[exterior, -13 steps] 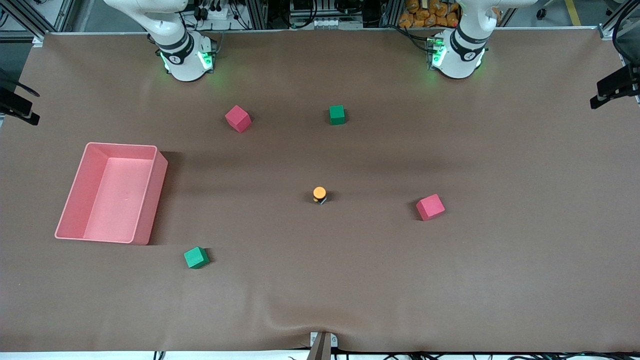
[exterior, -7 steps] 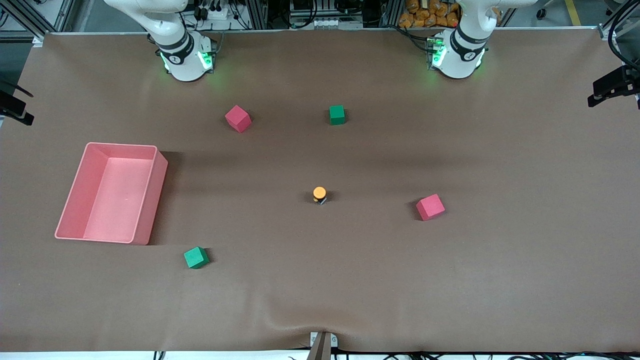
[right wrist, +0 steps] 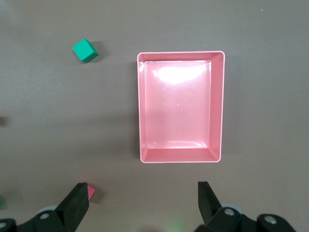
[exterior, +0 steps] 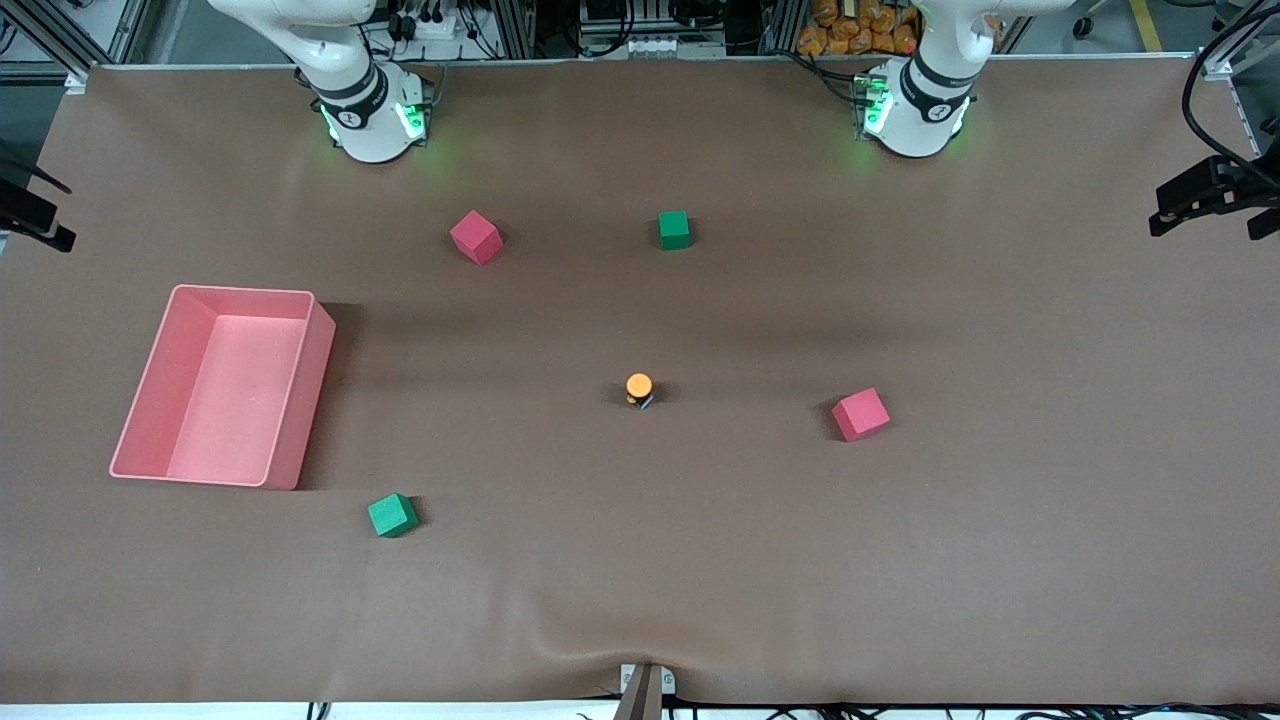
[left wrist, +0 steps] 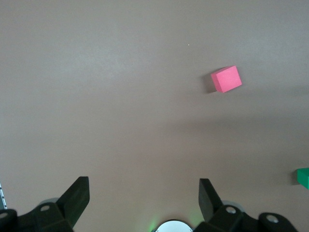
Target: Place and upright button with both arms
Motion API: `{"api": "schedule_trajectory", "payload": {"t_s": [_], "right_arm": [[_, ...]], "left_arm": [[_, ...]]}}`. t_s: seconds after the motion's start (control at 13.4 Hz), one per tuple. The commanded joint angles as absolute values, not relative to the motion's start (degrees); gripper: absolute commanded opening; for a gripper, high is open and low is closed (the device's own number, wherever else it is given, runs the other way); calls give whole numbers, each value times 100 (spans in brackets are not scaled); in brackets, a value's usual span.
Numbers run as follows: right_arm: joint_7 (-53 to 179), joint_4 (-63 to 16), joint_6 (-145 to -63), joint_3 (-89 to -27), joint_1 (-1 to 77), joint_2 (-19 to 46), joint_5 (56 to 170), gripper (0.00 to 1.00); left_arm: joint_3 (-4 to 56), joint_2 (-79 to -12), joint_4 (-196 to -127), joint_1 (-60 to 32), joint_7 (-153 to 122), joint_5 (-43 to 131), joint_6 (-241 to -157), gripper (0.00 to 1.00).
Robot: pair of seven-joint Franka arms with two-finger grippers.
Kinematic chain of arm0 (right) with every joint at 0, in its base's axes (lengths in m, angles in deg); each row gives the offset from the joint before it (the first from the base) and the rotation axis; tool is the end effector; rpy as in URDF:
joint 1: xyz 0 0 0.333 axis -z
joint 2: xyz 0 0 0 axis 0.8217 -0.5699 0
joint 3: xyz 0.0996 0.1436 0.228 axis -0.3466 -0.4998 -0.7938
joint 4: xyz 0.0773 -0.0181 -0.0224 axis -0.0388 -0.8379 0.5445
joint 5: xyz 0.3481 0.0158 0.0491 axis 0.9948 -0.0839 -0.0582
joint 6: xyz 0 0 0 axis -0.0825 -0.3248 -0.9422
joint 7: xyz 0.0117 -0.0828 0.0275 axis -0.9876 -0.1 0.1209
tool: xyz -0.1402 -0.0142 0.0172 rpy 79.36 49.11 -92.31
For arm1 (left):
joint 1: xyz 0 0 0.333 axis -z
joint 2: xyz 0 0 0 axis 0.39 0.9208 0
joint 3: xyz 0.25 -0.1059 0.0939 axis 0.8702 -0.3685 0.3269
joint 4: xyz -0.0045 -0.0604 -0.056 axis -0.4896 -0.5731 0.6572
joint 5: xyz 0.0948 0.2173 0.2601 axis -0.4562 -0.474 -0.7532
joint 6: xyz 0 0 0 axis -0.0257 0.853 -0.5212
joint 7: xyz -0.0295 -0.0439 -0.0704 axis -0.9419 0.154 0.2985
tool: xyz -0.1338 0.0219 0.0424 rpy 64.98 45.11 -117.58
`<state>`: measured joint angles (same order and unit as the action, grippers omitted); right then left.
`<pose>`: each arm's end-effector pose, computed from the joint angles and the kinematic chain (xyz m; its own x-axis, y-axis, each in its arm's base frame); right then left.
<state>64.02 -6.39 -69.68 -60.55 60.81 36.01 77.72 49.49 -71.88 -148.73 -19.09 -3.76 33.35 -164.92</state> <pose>0.4969 -0.0702 0.5967 0.9965 -0.0762 -0.0354 -0.0772 -0.9967 -0.0268 0.4923 0.0183 0.5827 0.9965 -0.0599 -0.0583 -0.0613 -0.9979 -0.0224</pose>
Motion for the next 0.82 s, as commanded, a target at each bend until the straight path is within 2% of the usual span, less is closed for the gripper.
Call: {"api": "schedule_trajectory", "payload": {"t_s": [0.0,0.75], "right_arm": [[6453,-635,-6970,-6134,6194,3641,7889,100],[6453,-635,-6979,-6143,6167,3641,7889,100]], "left_arm": [[4898,-7268,-14969,-1961,-484,3231,-16574,100],[4854,-7215,-14925,-1961,-1231,3310,-16513,100]]}}
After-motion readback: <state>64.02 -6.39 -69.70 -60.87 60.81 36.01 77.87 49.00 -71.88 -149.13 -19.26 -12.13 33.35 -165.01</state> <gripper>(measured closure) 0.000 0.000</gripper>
